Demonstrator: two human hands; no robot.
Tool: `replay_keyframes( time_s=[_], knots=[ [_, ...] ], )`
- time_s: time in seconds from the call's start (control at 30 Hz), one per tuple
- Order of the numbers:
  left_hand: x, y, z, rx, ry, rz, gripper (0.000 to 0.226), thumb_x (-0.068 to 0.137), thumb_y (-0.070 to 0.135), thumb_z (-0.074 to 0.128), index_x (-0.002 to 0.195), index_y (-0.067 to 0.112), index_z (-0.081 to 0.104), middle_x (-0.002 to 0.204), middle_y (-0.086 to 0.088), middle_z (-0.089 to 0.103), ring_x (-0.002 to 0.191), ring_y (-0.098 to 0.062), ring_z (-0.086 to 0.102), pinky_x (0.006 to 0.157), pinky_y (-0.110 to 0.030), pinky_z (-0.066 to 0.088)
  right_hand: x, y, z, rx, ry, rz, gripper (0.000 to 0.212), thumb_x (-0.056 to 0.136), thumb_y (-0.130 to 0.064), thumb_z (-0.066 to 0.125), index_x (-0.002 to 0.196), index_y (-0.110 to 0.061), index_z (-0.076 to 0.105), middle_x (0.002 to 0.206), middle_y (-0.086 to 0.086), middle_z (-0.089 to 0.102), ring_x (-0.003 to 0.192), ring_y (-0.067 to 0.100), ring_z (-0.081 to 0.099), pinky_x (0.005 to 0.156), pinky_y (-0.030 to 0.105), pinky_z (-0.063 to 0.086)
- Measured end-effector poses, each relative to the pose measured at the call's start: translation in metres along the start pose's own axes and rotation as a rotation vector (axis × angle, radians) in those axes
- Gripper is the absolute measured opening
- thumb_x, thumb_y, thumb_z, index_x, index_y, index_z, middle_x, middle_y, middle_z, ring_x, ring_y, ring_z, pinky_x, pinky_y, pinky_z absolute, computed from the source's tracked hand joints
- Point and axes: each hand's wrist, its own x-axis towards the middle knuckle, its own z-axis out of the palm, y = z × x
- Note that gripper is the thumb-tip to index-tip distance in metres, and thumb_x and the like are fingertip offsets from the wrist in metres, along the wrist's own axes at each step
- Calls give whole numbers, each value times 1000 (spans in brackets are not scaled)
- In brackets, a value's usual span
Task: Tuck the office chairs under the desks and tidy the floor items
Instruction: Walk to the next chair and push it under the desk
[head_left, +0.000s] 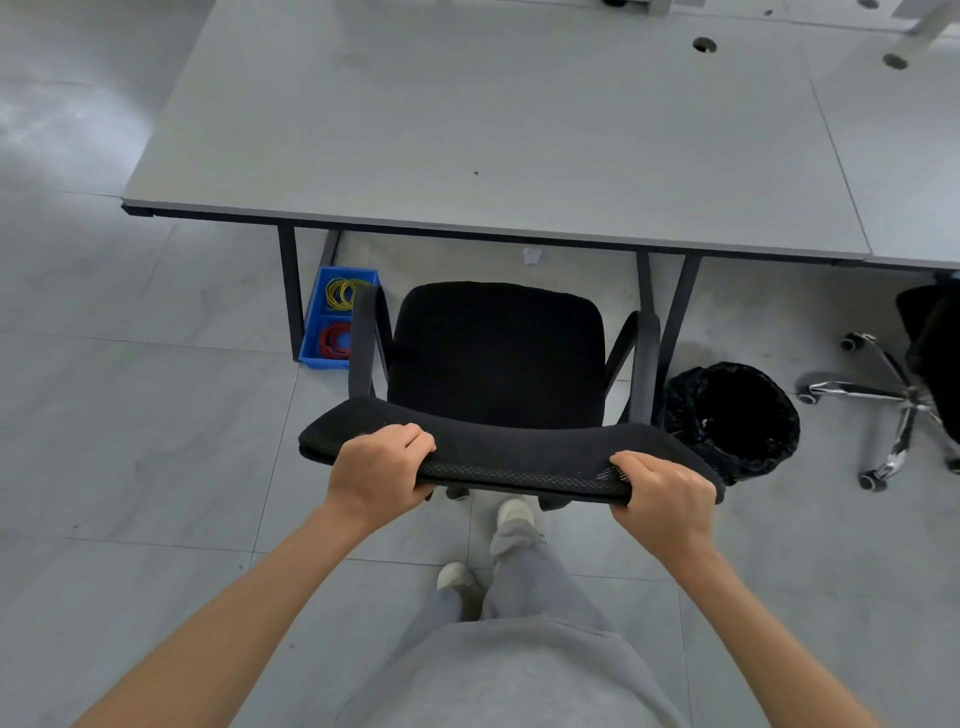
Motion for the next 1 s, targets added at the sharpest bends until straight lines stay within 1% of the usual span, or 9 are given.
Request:
replay_keyframes(
  time_s=[0.17,0.27,0.33,0.5,0.63,0.73,0.83,0.9,1.0],
  knots=[
    [28,-26,-9,17,-25,26,27,57,33,81,76,18,68,66,4,67,55,-15,62,42,-16,39,21,-13,4,-3,-69,58,14,55,-18,56,64,-15,66,50,-5,61,42,18,55,39,16,30],
    [46,-44,-14,22,-45,31,28,58,33,80,76,18,67,68,4,67,58,-15,64,44,-16,38,29,-21,10,13,-64,61,24,64,-26,44,62,-15,66,48,-5,59,41,17,54,39,17,29],
    [67,-48,-14,14,-35,21,27,59,32,80,77,18,66,69,3,67,60,-17,64,44,-18,40,47,-17,11,7,-51,86,30,63,-29,40,60,-15,66,48,-4,60,40,19,55,38,17,30],
    [116,-23,-1,-16,-34,-6,24,60,30,79,73,15,66,67,1,66,59,-19,63,41,-21,40,93,31,9,-22,-87,100,37,62,-32,39,71,-17,71,61,-4,69,50,22,64,40,21,43],
    [150,1,13,-8,-3,-45,23,58,31,79,68,18,63,62,4,62,55,-16,59,40,-18,28,133,79,4,-41,-151,78,29,56,-27,57,79,-17,73,71,-4,73,61,21,69,45,25,48],
    [169,10,20,-17,2,-74,27,54,30,82,69,17,64,63,4,63,55,-15,60,37,-21,32,157,103,4,-26,-185,40,30,54,-25,60,79,-17,73,72,-4,73,62,20,70,46,25,49],
    [187,10,23,-34,-7,-75,31,51,28,85,72,16,67,66,3,66,56,-16,62,38,-21,41,174,117,11,7,-142,9,34,58,-28,45,76,-17,72,68,-6,72,59,19,68,46,22,47],
    [200,5,23,-30,0,-79,31,50,27,86,74,16,68,67,3,67,57,-16,63,39,-20,42,185,123,16,16,-131,-4,37,58,-31,40,75,-17,71,65,-7,70,57,19,66,44,21,43],
    [222,-2,23,-41,3,-106,28,53,24,84,75,16,68,69,3,68,59,-16,64,40,-19,40,207,131,20,15,-143,-1,26,56,-26,54,74,-17,70,62,-6,68,54,20,65,42,22,42]
  ],
)
